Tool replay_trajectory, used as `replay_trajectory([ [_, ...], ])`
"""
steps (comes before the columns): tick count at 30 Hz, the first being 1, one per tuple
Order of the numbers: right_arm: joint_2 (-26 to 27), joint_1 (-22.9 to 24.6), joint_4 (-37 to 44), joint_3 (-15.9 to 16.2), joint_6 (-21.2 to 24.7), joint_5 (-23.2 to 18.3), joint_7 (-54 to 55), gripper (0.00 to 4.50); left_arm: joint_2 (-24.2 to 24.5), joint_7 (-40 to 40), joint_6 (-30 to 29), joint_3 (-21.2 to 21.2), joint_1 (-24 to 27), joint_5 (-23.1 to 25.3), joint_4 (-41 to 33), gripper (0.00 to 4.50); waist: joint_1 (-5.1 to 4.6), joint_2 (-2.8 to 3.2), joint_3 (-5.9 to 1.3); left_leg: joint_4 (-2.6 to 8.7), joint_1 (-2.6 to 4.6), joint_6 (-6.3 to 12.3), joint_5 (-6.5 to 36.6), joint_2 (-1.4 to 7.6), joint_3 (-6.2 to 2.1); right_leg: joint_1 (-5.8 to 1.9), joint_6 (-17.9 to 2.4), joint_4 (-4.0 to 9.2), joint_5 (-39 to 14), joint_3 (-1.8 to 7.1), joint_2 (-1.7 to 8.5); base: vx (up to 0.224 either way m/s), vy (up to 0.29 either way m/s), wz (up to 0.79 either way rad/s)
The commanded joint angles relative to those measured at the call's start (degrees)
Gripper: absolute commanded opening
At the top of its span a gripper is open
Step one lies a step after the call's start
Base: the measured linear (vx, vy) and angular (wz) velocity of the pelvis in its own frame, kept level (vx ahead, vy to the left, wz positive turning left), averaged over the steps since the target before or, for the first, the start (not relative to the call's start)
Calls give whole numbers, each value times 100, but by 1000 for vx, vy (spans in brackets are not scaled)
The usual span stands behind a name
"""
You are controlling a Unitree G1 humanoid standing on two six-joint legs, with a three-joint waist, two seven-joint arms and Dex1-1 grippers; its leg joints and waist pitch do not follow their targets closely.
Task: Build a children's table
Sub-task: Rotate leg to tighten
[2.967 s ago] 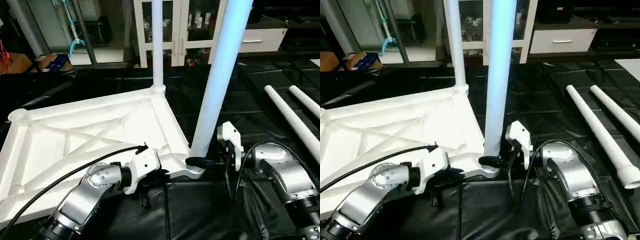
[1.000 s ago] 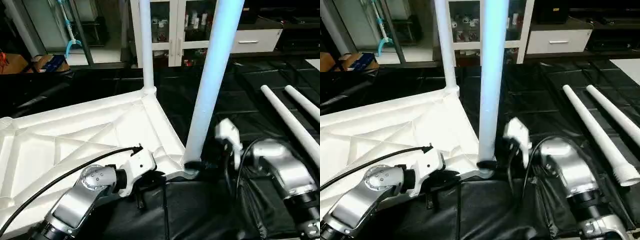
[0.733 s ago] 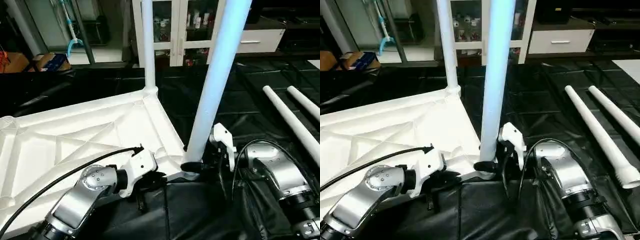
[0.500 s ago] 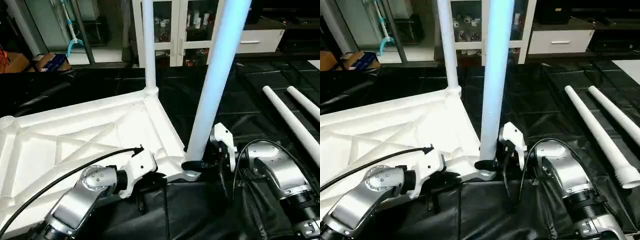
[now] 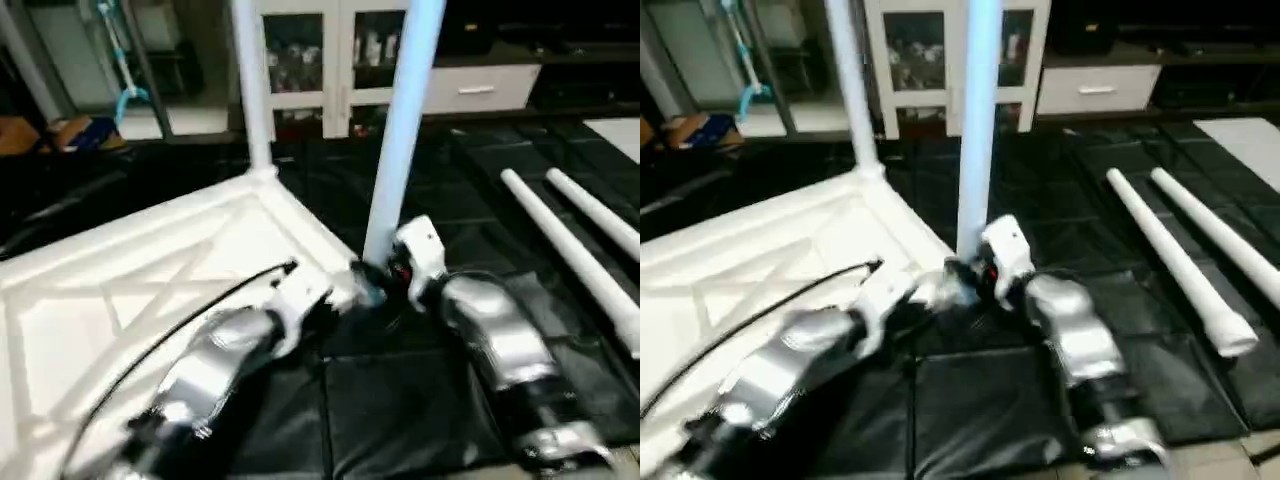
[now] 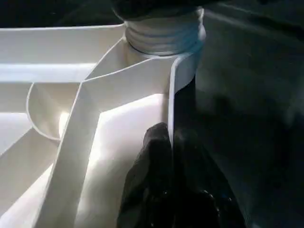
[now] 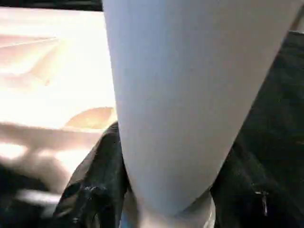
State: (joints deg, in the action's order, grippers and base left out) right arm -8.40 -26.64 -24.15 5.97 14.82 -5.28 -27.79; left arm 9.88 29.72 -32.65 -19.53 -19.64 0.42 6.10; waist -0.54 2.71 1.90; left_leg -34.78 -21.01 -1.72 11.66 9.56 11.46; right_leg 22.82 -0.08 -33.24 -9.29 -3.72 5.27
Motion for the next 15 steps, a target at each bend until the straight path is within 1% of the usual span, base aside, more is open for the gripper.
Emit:
replay_trajectory([
  [1,357,18,-264,-40,97,148,816,193,-271,-966,-46,424,-235,152,463,0,-43,-30,-245,498,95,-142,2274,281,-237,-111,-716,540,-2926,177,287,0,0,0],
  [2,510,4,-343,-80,80,178,1079,193,-374,-1196,33,516,-342,201,615,0,-61,-38,-271,509,66,-122,2225,277,-271,-151,-656,533,-2859,155,297,0,0,0],
  [3,534,2,-355,-86,77,183,1121,193,-390,-1232,45,531,-359,209,640,0,-69,-45,-260,510,72,-92,2240,276,-253,-122,-641,557,-2871,164,290,0,0,0],
  [4,673,-1,-406,-103,17,238,1370,193,-457,-1354,114,590,-465,233,769,0,-62,-48,-259,491,107,-58,2282,261,-239,-83,-620,581,-2960,167,289,0,0,0],
  [5,673,-1,-406,-103,17,238,1370,193,-457,-1354,114,590,-465,233,769,0,-66,-43,-262,489,106,-50,2289,259,-242,-81,-620,576,-2980,168,292,0,0,0],
  [6,862,-25,-465,-140,-74,178,1453,193,-505,-1399,156,616,-585,256,890,0,-67,-19,-261,510,60,-13,2249,269,-256,-109,-592,572,-2948,166,303,0,0,0],
  [7,884,-32,-461,-148,-116,161,1438,193,-498,-1366,138,607,-592,258,881,0,-68,-25,-261,510,69,-13,2270,271,-255,-99,-587,574,-2937,166,299,0,0,0],
  [8,887,-34,-460,-149,-122,158,1436,193,-496,-1360,135,605,-593,258,880,0,-65,-9,-269,509,76,-17,2281,274,-258,-101,-594,566,-2899,166,299,0,0,0],
  [9,900,-48,-438,-180,-179,57,1281,193,-454,-1283,113,574,-564,270,832,0,-70,-19,-264,519,63,-9,2292,280,-258,-109,-605,558,-2831,168,296,0,0,0],
  [10,891,-52,-405,-187,-224,27,1208,193,-426,-1232,94,557,-536,270,789,0,-72,-3,-260,526,48,-9,2296,282,-262,-120,-617,550,-2796,166,297,0,0,0],
  [11,881,-57,-372,-194,-269,-2,1137,193,-398,-1182,76,542,-508,270,747,0,-74,-16,-269,521,51,-2,2298,283,-258,-118,-628,549,-2767,171,303,0,0,0],
  [12,878,-57,-363,-190,-278,-11,1110,193,-392,-1170,76,536,-502,269,740,0,-72,-16,-274,520,45,5,2260,282,-258,-122,-642,545,-2727,173,304,0,0,0],
  [13,854,-61,-282,-158,-360,-83,880,228,-339,-1067,76,492,-457,260,675,0,-66,-14,-277,519,46,14,2237,285,-254,-119,-660,542,-2686,175,304,0,0,0],
  [14,815,-54,-161,-124,-468,-113,716,249,-283,-943,45,443,-397,224,599,0,-67,-15,-284,522,11,52,2106,295,-251,-144,-737,514,-2474,183,310,0,0,0],
  [15,815,-54,-161,-124,-468,-113,716,265,-283,-943,45,443,-397,224,599,0,-63,-12,-288,521,9,68,2071,298,-250,-151,-760,506,-2408,185,313,0,0,0],
])
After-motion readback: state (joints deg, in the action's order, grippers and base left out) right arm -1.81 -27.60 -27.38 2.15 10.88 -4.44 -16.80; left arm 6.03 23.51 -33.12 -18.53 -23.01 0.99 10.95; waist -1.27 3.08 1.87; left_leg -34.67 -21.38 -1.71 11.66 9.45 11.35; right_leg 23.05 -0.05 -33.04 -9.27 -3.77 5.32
